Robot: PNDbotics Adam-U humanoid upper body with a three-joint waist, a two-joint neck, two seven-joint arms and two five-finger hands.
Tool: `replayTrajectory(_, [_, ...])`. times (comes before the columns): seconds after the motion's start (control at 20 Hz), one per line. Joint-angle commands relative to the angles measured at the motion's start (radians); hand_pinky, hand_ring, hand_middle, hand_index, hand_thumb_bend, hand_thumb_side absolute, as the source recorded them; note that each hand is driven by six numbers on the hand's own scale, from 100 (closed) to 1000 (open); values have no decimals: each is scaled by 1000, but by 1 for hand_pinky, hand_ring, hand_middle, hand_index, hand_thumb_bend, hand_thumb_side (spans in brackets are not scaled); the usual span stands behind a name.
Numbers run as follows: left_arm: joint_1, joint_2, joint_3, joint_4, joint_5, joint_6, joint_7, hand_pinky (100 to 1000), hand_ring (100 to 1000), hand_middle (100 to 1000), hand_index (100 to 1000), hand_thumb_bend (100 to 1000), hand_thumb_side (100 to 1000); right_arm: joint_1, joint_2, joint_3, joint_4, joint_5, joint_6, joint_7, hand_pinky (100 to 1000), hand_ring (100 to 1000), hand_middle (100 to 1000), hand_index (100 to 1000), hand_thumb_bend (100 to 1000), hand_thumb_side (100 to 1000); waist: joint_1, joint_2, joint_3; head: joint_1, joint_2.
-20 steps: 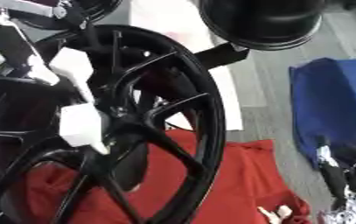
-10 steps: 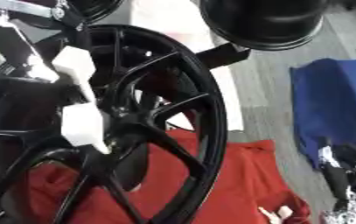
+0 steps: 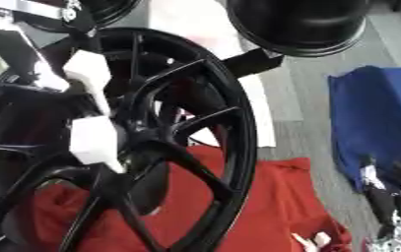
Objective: Pull the pin out of the wheel hub.
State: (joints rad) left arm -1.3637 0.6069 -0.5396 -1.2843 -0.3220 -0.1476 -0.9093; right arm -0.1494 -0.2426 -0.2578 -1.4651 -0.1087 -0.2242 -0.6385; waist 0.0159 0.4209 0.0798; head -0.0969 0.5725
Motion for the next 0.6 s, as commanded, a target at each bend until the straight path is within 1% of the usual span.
replayTrajectory(0.05, [-17, 18, 18, -19, 16, 11, 2, 629, 526, 462, 560, 250, 144, -4, -22, -2, -23, -4, -2, -3, 568, 666, 595, 667, 527, 307, -3, -20, -1, 4, 5])
replayTrajectory(0.2, [-21, 20, 36, -32, 40, 26, 2, 585, 490, 411, 495, 175, 163, -4, -22, -3, -23, -4, -1, -3, 568, 666, 595, 667, 528, 307, -3, -21, 0, 3, 6])
replayTrajectory(0.3, [-25, 23, 49, -44, 49, 38, 2, 576, 482, 401, 481, 182, 167, -3, -23, -3, -23, -5, -2, -3, 568, 666, 595, 667, 527, 308, -2, -23, 1, 2, 7])
replayTrajectory(0.35, [-27, 24, 57, -51, 51, 44, 2, 545, 456, 365, 447, 153, 216, -2, -24, -3, -23, -5, -2, -3, 569, 666, 595, 667, 527, 308, -2, -24, 2, 2, 8])
replayTrajectory(0.4, [-29, 26, 68, -59, 52, 49, 2, 538, 448, 355, 436, 184, 184, -2, -24, -3, -22, -5, -1, -3, 569, 666, 595, 667, 527, 308, -2, -25, 3, 3, 9])
replayTrajectory(0.45, [-30, 28, 80, -67, 55, 56, 2, 526, 432, 335, 417, 181, 195, -1, -25, -4, -21, -5, -1, -4, 569, 666, 595, 667, 528, 308, -1, -26, 4, 4, 12])
replayTrajectory(0.6, [-31, 37, 116, -95, 77, 81, 2, 511, 414, 313, 399, 164, 202, 0, -28, -4, -18, -8, -1, -5, 568, 666, 595, 667, 530, 308, 0, -31, 8, 10, 20])
